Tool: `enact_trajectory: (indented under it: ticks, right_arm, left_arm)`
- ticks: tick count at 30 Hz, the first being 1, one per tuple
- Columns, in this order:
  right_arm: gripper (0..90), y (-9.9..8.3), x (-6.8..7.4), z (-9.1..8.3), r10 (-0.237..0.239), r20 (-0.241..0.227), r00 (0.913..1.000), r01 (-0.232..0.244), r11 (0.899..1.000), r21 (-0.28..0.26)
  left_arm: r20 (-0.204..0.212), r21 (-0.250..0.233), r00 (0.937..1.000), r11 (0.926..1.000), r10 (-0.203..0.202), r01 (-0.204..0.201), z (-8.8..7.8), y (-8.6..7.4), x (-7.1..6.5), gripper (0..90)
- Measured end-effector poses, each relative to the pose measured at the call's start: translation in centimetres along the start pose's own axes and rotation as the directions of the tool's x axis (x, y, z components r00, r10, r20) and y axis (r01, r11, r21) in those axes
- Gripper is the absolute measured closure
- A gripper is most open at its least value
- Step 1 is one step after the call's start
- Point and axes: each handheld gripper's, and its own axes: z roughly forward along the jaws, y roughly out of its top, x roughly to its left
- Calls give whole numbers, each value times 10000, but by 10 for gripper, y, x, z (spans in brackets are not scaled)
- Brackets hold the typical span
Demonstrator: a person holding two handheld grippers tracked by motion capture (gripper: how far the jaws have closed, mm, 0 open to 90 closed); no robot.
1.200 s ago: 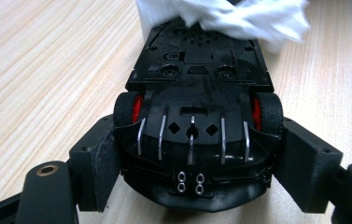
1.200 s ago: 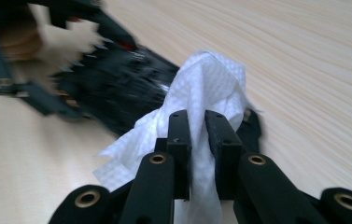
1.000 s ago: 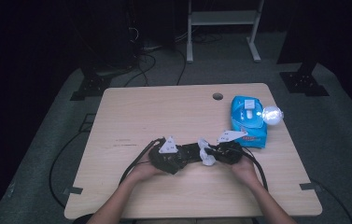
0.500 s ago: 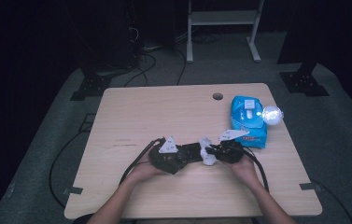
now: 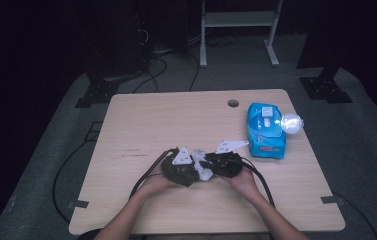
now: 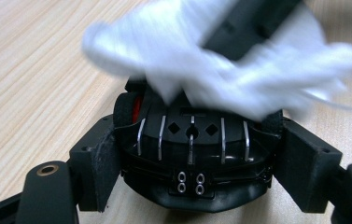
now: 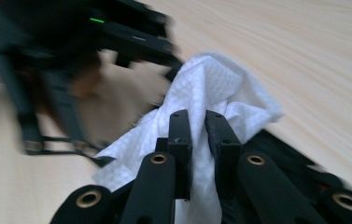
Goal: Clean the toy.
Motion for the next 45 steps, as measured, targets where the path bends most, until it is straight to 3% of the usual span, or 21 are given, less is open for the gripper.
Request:
enact_trajectory:
  ticks: [2, 5, 8, 11, 13, 17, 19, 23, 26, 29, 31, 33, 35, 37, 42, 45]
  right_arm:
    - [810, -4, -7, -4, 263, 241, 9994, -266, 9996, 86]
    - [812, -5, -4, -4, 329, 157, 9993, -329, 9995, -21]
    - [812, 3, 7, 2, 82, -414, 9991, -88, 9999, -143]
    - [811, 11, 13, 10, -205, -463, 9987, 198, 9997, -147]
    - [812, 12, 9, 14, -283, -235, 9993, 281, 9996, -97]
    - [813, 11, -9, 12, 7, 718, 9974, -14, 9999, 101]
    - [815, 11, -9, 11, 209, 611, 9979, -213, 9998, 63]
    - [814, 14, 0, 19, 138, -42, 9999, -138, 9998, -171]
    - [813, 19, 0, 24, 168, 233, 9996, -166, 9998, -95]
    - [814, 22, -7, 24, 87, 989, 9951, -100, 9999, 126]
    - [814, 21, -8, 24, 295, 837, 9961, -307, 9994, 126]
    - [812, 22, -3, 25, 173, 542, 9984, -174, 9998, 13]
    - [812, 25, 3, 27, -43, 536, 9986, 47, 10000, -81]
    - [813, 26, -2, 28, 174, 398, 9991, -174, 9998, 0]
    - [814, 19, -21, 21, 416, 1161, 9924, -455, 9985, 317]
    - [814, 15, -19, 15, 448, 1039, 9936, -475, 9986, 236]
  left_arm:
    - [5, -2, 10000, 10000, -11, 11, 1, 1, -1, 234]
    - [40, 22, 10000, 10000, 65, -66, 1, 2, -1, 234]
    - [15, 10, 9999, 9999, 104, -104, 1, 4, -2, 234]
    - [17, 16, 9999, 9999, 105, -105, 1, 4, -3, 234]
    - [31, 34, 10000, 10000, 67, -67, 2, 2, -2, 234]
    - [21, -9, 10000, 10000, 74, -74, 2, 3, -3, 235]
    - [30, 41, 10000, 10000, 90, -90, 2, 3, -3, 235]
    - [-1, 51, 9999, 9999, 145, -145, 2, 3, -3, 235]
    - [-43, 58, 9999, 9999, 126, -126, 2, 3, -2, 235]
    - [-31, 45, 9999, 9999, 148, -147, 2, 3, -2, 235]
    - [-14, 59, 9998, 9998, 175, -175, 2, 3, -2, 235]
    - [-10, 55, 9999, 9999, 155, -155, 2, 3, -2, 235]
    - [-19, 35, 9999, 9999, 101, -101, 1, 2, -1, 235]
    - [-39, 17, 9999, 9999, 125, -125, 1, 2, -1, 236]
    - [-12, 1, 9999, 9999, 108, -108, 1, 2, -1, 235]
    - [12, -37, 10000, 9999, 96, -96, 2, 2, -1, 236]
